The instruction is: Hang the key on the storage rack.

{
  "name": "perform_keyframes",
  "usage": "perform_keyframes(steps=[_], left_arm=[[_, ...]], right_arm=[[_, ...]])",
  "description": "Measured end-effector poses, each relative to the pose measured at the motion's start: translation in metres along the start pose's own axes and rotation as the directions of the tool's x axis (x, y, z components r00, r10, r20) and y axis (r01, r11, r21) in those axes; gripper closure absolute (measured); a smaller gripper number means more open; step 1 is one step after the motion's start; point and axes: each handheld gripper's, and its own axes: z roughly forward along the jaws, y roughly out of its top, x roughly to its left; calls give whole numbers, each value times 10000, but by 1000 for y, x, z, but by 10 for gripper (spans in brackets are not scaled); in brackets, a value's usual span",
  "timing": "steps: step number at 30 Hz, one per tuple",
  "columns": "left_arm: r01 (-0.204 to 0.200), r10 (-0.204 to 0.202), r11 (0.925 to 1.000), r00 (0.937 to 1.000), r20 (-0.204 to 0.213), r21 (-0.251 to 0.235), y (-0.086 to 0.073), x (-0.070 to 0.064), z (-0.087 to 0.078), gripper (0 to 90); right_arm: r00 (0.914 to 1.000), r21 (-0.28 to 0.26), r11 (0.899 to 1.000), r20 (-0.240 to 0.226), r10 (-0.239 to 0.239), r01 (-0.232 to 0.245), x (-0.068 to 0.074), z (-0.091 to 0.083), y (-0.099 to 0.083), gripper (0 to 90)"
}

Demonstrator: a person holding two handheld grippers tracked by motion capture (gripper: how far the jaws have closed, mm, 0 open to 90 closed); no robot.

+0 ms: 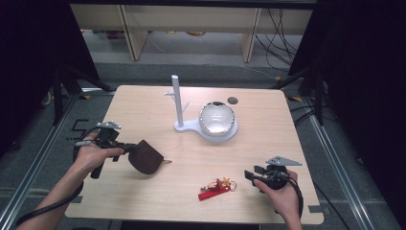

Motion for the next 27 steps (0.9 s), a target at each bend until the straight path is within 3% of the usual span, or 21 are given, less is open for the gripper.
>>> perform_keyframes(steps=[2,3,5,6,8,9,11,13,16,17,18,21,22,24,25,27], left_arm=[[-11,11,10000,9999,116,-40,2,-3,0,839],[-11,11,10000,9999,116,-40,2,-3,0,840],[-52,54,9996,10000,50,-260,3,-4,-1,841],[-304,304,9995,9995,26,-113,5,-4,-4,841],[-393,397,9977,9992,57,-560,7,-9,-8,841],[-393,397,9977,9992,57,-560,7,-9,-8,841],[-684,687,9954,9976,18,-667,10,-14,-12,841],[-829,837,9931,9965,60,-831,12,-18,-15,857],[-1182,1203,9880,9926,155,-994,17,-27,-19,880],[-1512,1510,9850,9885,-81,-836,18,-27,-19,881],[-1650,1635,9839,9862,-270,-689,18,-27,-19,883],[-1329,1316,9880,9911,-222,-792,17,-27,-16,886],[-1419,1409,9876,9898,-188,-672,17,-26,-16,886],[-1483,1475,9865,9889,-159,-690,16,-27,-17,887],[-1436,1424,9860,9896,-205,-845,17,-29,-18,887],[-1657,1641,9826,9861,-253,-844,20,-30,-22,888]], right_arm=[[10000,-20,10000,-18,-26,26,0,0,1,488],[9994,40,9995,-104,315,-315,3,0,0,487],[9992,96,9993,-181,350,-348,3,0,1,487],[9999,-77,9999,-115,-117,116,0,1,2,487],[9998,-6,10000,-186,-76,76,2,-2,5,487],[9998,-6,10000,-186,-76,76,2,-2,5,487],[9993,-136,9999,-371,-74,69,3,-2,7,487],[9996,19,9999,-262,127,-126,7,-4,11,487],[9984,-69,9993,-435,-361,358,9,-4,18,486],[9985,-128,9999,-539,-37,30,13,-2,18,486],[9969,-155,9992,-688,-378,368,11,-1,20,485],[9972,-190,9994,-678,-306,294,14,0,22,485],[9968,-64,9999,-781,-151,146,16,0,23,485],[9962,-195,9975,-522,-695,685,14,0,24,485],[9948,-224,9979,-815,-616,599,14,2,24,485],[9961,-10,9977,-577,-675,675,15,0,26,485]])
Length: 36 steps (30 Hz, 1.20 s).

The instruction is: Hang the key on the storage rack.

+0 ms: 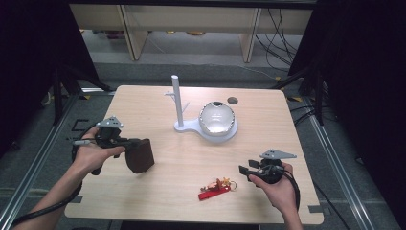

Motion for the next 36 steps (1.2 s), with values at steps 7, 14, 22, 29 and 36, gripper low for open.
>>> perform_keyframes(steps=[7,14,22,29,36], left_arm=[[-214,219,9989,9997,112,-407,13,-12,-6,889],[-571,607,9967,9961,632,-573,27,-31,1,889],[-1185,1270,9904,9834,1295,-714,49,-52,19,888],[-1608,1711,9843,9704,1706,-731,64,-70,37,888],[-1860,1993,9791,9578,2071,-822,78,-89,44,888]], right_arm=[[9993,-86,10000,-363,29,-32,9,4,9,485],[9912,-191,9973,-1100,-732,716,23,16,32,479],[9657,-170,9822,-1801,-1871,1871,47,34,58,455],[9343,-379,9742,-2771,-2243,2226,59,47,68,408],[8995,-825,9719,-3681,-2353,2204,60,60,78,340]])
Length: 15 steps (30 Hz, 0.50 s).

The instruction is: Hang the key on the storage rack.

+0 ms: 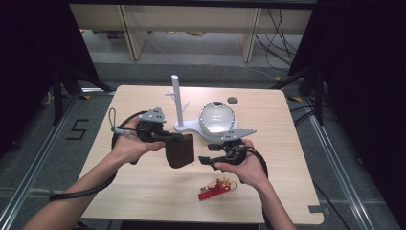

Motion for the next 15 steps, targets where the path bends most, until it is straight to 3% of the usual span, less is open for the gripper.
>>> perform_keyframes(steps=[1,2,7,8,9,11,13,15], left_arm=[[15,-14,10000,10000,75,-27,2,-1,1,888],[-196,197,9997,9998,80,-108,4,-2,3,888],[-359,363,9993,9988,317,-120,8,-7,8,888],[-354,361,9992,9984,442,-177,8,-8,10,888],[-388,394,9991,9984,414,-146,9,-10,11,888],[-391,400,9991,9978,536,-171,9,-11,13,888],[-460,467,9989,9971,603,-129,10,-12,15,888],[-518,533,9984,9958,742,-226,12,-15,17,887]], right_arm=[[9997,-97,9997,-144,-220,218,-2,1,1,335],[9998,-261,9996,-179,58,-62,-1,3,2,332],[9973,-346,9993,-714,-146,122,-3,8,6,315],[9974,-284,9996,-715,2,-23,-2,9,6,312],[9973,-470,9987,-703,-215,183,-2,11,7,309],[9953,-294,9991,-909,-318,293,-3,14,8,306],[9948,-257,9993,-982,-279,255,-3,15,8,310],[9899,-357,9993,-1410,-104,54,-4,17,7,355]])
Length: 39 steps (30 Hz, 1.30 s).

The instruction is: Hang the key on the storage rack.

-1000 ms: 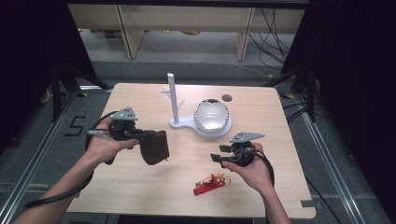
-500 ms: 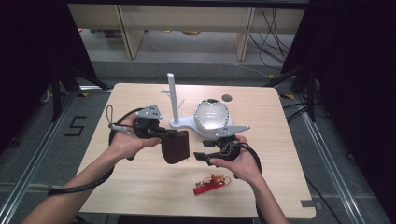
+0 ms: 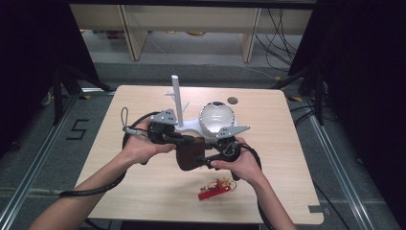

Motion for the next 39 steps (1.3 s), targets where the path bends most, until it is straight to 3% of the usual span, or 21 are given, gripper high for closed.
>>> perform_keyframes(steps=[3,6,9,10,12,13,14,15,16,18,19,20,22,23,24,29,31,34,35,37,39], left_arm=[[-61,61,10000,10000,0,-2,1,-1,-1,887],[-157,161,9997,9997,187,-199,-1,1,-1,884],[-79,95,9992,9991,421,-382,-4,5,-3,882],[-139,162,9985,9990,422,-525,-6,8,-4,875],[-84,122,9979,9982,586,-645,-8,10,-4,872],[12,37,9966,9982,598,-821,-10,12,-5,870],[95,-40,9957,9982,596,-922,-11,14,-6,892],[83,-21,9949,9981,614,-1009,-12,15,-6,863],[68,-10,9945,9985,555,-1049,-13,16,-7,863],[-2,18,9955,9999,172,-947,-17,18,-9,728],[-217,212,9951,9998,-61,-968,-19,19,-10,728],[-558,500,9932,9970,-586,-1021,-24,22,-14,648],[-859,765,9904,9931,-887,-1081,-28,25,-17,568],[-451,351,9944,9940,-1037,-953,-33,24,-22,568],[-427,311,9942,9928,-1156,-988,-37,27,-26,517],[-147,-69,9952,9757,-2188,-966,-67,40,-46,445],[-142,-83,9962,9663,-2575,-856,-81,44,-52,423],[-210,-45,9964,9544,-2985,-822,-102,48,-61,399],[20,-320,9956,9473,-3189,-941,-116,49,-66,397],[128,-443,9952,9430,-3298,-969,-126,49,-67,395],[195,-504,9959,9308,-3621,-884,-146,49,-70,385]], right_arm=[[9999,-28,9999,-79,-140,140,0,-1,-1,427],[9990,-140,9993,-288,330,-334,1,-7,-2,504],[9994,-265,9995,-307,176,-184,-1,-8,-4,525],[9999,-293,9995,-106,98,-101,-1,-11,-4,593],[9996,-173,9996,-171,229,-232,0,-13,-4,602],[9997,-247,9996,-182,-159,155,-2,-13,-4,622],[9999,-96,10000,-142,-3,2,0,-15,-3,641],[9994,11,9997,240,-263,263,1,-15,-2,648],[9994,11,9997,240,-263,263,1,-15,-2,648],[9982,53,9992,466,-386,384,4,-16,2,652],[9982,53,9992,466,-386,384,4,-16,2,652],[9946,376,9982,909,-493,461,7,-20,6,652],[9907,577,9964,1175,-692,628,8,-22,9,652],[9907,577,9964,1175,-692,628,8,-22,9,652],[9873,550,9964,1417,-721,649,7,-24,10,651],[9721,794,9930,2112,-1023,872,4,-30,11,651],[9723,820,9935,2134,-948,789,3,-31,11,651],[9656,980,9928,2434,-915,694,5,-34,12,650],[9597,1068,9904,2574,-1127,877,4,-35,13,650],[9594,1137,9909,2636,-1000,721,5,-36,13,650],[9504,1533,9842,2828,-1298,888,5,-38,16,650]])
